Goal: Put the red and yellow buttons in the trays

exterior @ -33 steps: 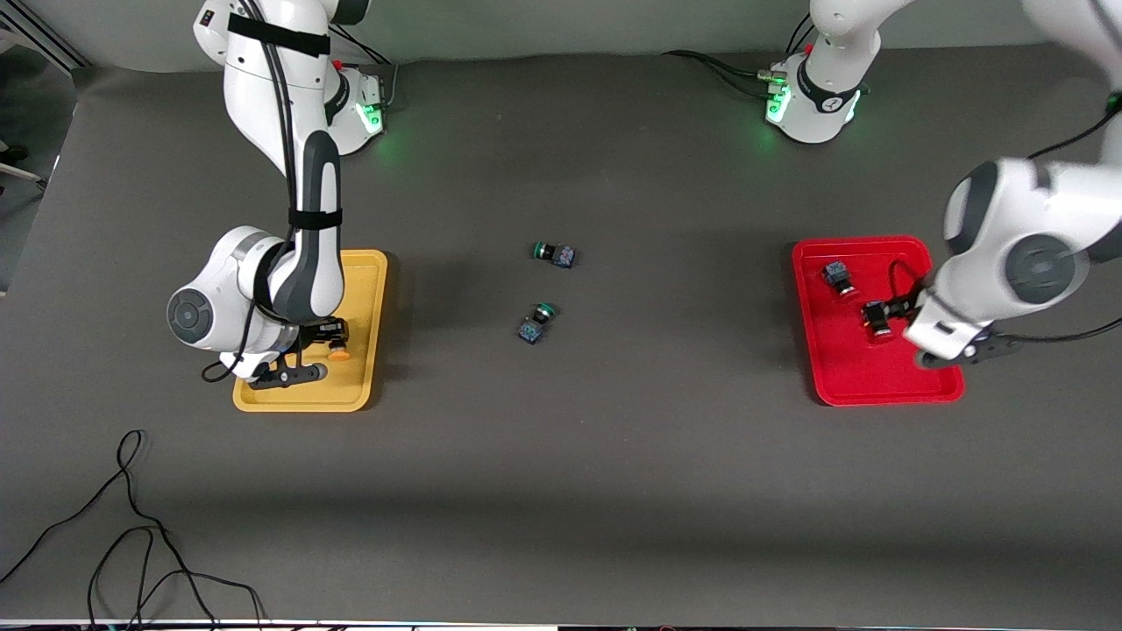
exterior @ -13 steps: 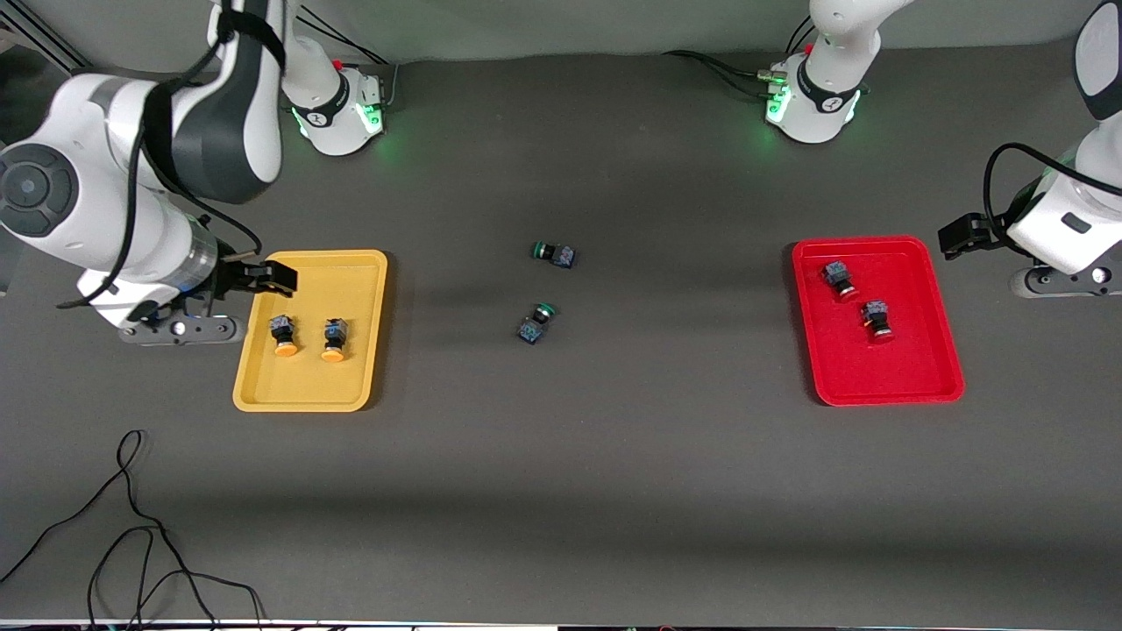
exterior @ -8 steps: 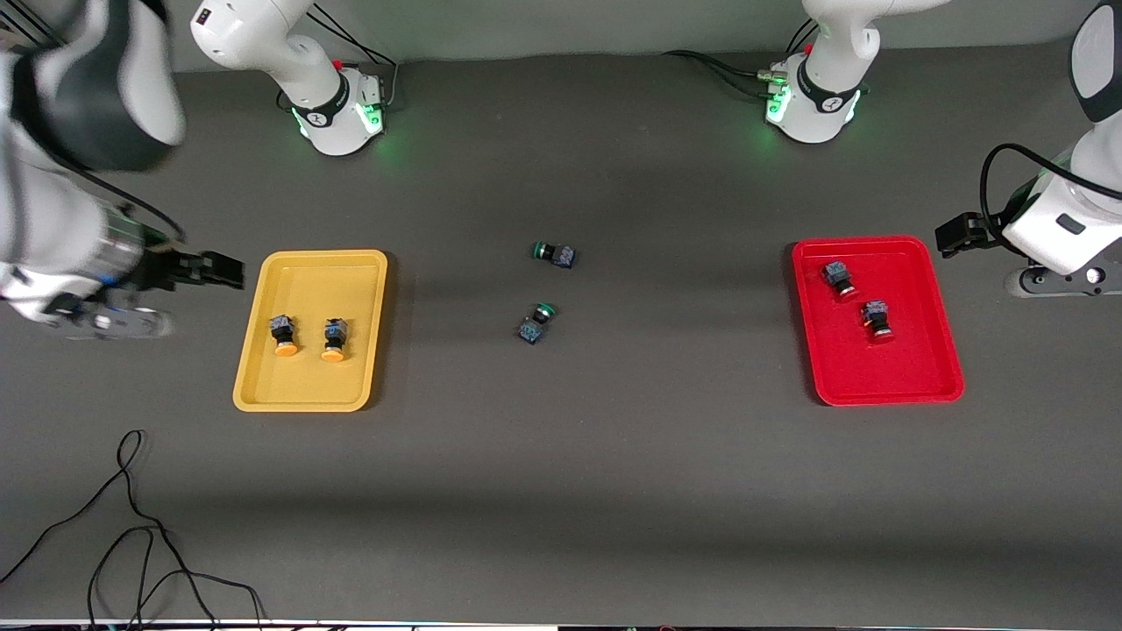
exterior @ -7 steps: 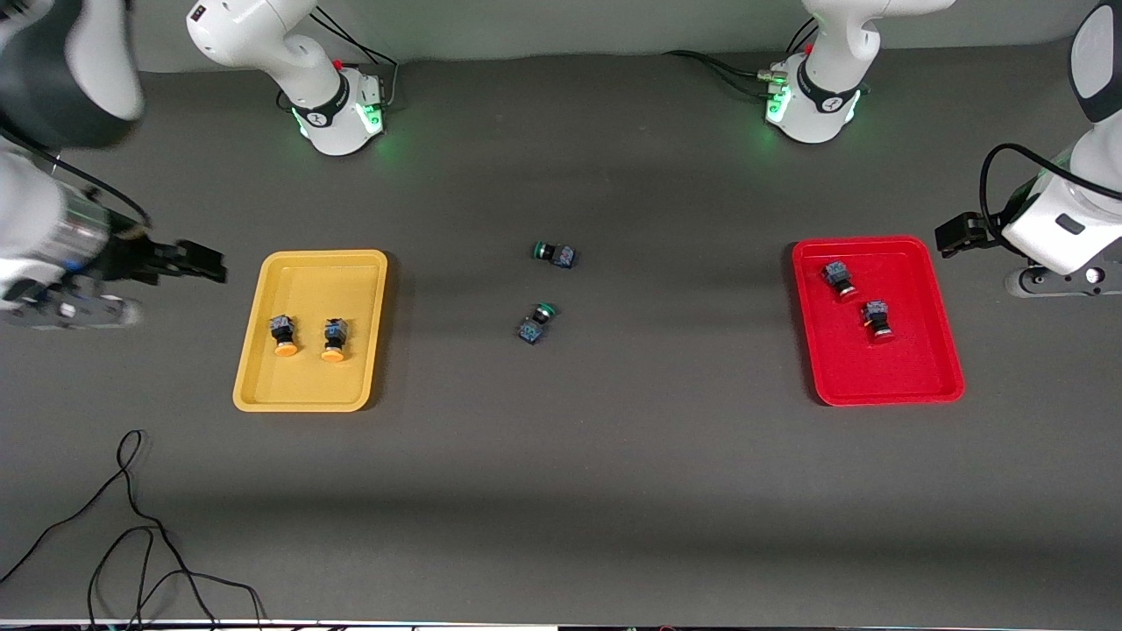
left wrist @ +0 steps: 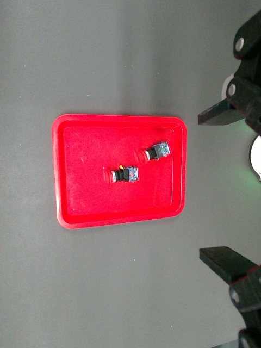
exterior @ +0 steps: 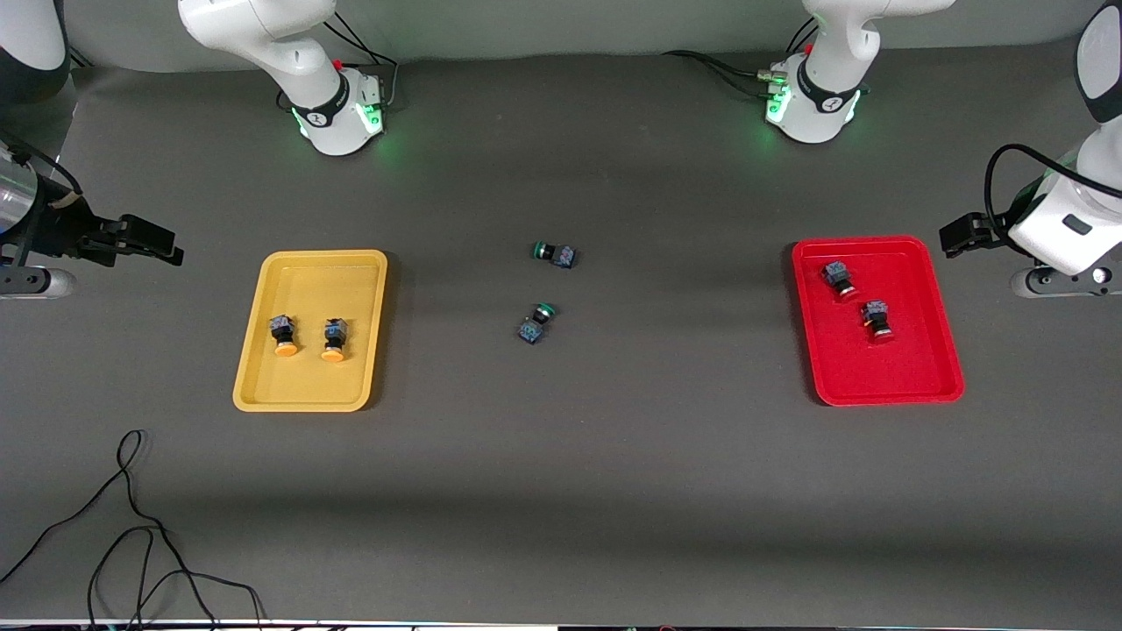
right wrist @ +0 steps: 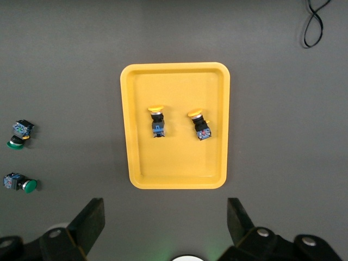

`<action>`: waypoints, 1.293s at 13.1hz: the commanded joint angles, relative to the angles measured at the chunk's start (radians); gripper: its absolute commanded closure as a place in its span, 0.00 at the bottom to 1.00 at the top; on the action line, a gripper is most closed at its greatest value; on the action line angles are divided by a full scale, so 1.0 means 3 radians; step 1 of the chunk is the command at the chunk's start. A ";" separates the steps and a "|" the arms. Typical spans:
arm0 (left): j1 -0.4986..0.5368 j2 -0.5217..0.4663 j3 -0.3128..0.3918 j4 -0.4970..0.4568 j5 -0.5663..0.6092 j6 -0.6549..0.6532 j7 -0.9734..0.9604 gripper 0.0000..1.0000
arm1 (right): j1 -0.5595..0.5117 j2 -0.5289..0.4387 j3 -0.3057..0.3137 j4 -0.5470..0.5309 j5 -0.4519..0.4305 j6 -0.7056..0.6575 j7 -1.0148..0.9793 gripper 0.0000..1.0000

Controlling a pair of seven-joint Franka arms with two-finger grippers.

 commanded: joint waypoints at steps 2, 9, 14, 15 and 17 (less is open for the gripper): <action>0.0050 -0.0023 -0.0049 0.0036 -0.0027 -0.0059 0.0051 0.01 | -0.0148 -0.0101 0.0152 -0.0082 -0.0108 -0.0004 0.0088 0.00; 0.0076 -0.0023 -0.0039 0.0138 -0.0027 -0.0156 0.0097 0.01 | -0.0577 -0.0065 0.0509 -0.0062 -0.0118 -0.0014 0.0083 0.00; 0.0076 0.0074 -0.0028 0.0312 -0.0027 -0.0330 0.0097 0.01 | -0.0573 -0.0106 0.0520 -0.0067 -0.0118 -0.0034 0.0083 0.00; 0.0076 0.0079 -0.0028 0.0312 -0.0042 -0.0305 0.0067 0.01 | -0.0573 -0.0106 0.0515 -0.0067 -0.0118 -0.0035 0.0083 0.00; 0.0081 0.0135 -0.0033 0.0312 -0.0042 -0.0320 0.0087 0.00 | -0.0568 -0.0106 0.0520 -0.0062 -0.0118 -0.0035 0.0088 0.00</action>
